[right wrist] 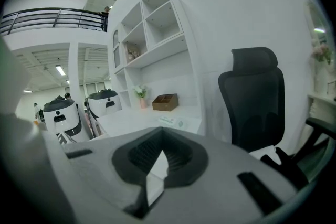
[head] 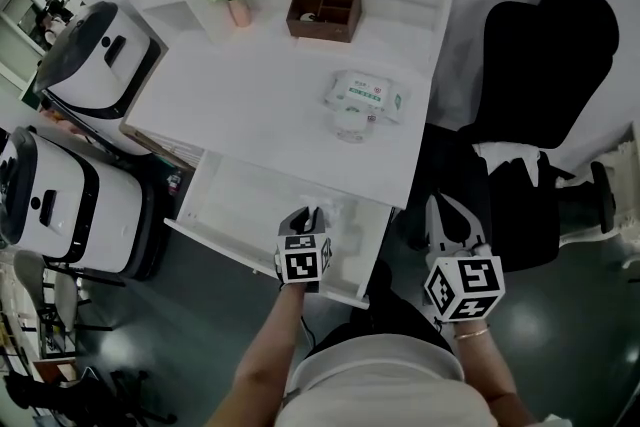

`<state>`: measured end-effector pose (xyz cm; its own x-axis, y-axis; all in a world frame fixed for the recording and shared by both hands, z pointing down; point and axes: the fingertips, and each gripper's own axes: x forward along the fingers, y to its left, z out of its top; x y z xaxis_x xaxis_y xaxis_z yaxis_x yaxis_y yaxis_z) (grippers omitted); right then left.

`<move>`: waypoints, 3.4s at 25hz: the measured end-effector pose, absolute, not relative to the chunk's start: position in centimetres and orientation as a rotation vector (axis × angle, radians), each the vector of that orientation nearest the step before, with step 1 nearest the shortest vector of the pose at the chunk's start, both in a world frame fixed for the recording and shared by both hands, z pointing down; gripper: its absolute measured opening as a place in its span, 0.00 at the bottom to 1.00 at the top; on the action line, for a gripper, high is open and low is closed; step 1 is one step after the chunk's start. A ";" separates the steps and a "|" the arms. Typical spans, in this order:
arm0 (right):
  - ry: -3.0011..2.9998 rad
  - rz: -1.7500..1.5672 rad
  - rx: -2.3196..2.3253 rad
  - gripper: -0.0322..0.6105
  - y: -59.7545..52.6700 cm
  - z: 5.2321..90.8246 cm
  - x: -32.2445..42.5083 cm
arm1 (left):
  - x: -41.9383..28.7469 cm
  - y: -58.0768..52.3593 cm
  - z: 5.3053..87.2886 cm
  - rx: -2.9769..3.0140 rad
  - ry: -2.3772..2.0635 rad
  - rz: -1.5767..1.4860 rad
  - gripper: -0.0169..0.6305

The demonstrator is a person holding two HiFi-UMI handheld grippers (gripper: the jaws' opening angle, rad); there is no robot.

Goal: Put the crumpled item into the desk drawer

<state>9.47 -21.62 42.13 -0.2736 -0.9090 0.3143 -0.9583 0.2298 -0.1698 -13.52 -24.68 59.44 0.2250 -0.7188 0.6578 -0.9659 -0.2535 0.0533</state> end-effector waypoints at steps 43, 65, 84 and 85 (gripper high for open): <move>-2.270 0.549 1.797 0.05 -22.9 43.8 10.1 | -12.3 -24.6 71.3 1.851 -1.242 1.088 0.13; -2.280 0.559 1.777 0.05 -23.0 44.1 10.1 | -13.8 -25.3 71.6 1.778 -1.247 1.056 0.33; -2.326 0.547 1.733 0.05 -23.3 43.7 8.4 | -14.0 -26.9 64.5 1.962 -1.393 0.983 0.27; -2.328 0.545 1.730 0.05 -23.3 43.6 8.2 | -14.1 -27.0 64.0 1.972 -1.402 0.970 0.27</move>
<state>8.24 -23.29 43.63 -0.3010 -0.8816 0.3635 -0.9514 0.2514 -0.1780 -14.12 -27.02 63.97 0.2043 -0.5668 0.7981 -0.9465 -0.3224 0.0133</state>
